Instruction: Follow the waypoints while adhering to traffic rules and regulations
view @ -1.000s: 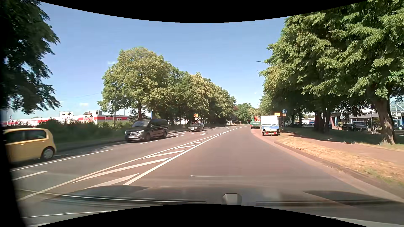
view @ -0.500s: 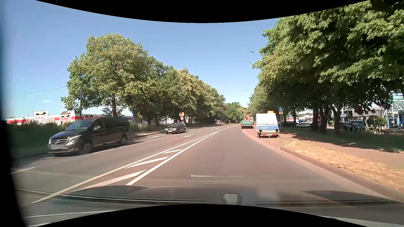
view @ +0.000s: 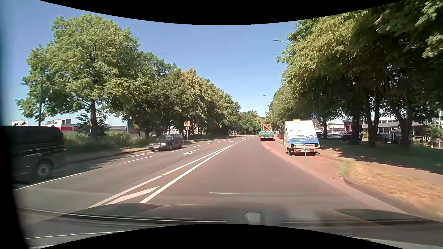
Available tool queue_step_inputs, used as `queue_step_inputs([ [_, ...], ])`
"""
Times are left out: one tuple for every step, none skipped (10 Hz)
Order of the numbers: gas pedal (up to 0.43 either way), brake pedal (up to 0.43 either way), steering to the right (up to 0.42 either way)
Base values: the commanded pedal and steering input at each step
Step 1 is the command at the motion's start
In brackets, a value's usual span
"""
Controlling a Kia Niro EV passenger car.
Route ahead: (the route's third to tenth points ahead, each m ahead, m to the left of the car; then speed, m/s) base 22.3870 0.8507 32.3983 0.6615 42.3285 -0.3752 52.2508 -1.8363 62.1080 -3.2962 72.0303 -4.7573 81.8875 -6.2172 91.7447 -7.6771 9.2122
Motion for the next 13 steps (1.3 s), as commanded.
queue_step_inputs([
  [0.24,0.006,0.022],
  [0.197,0.006,0.02],
  [0.189,0.006,0.019],
  [0.189,0.006,0.019],
  [0.189,0.006,0.019],
  [0.177,0.006,0.018],
  [0.15,0.006,0.018],
  [0.13,0.006,0.018],
  [0.13,0.006,0.018],
  [0.087,0.006,0.017],
  [0.079,0.006,0.017],
  [0.067,0.006,0.016],
  [0.047,0.006,0.016],
])
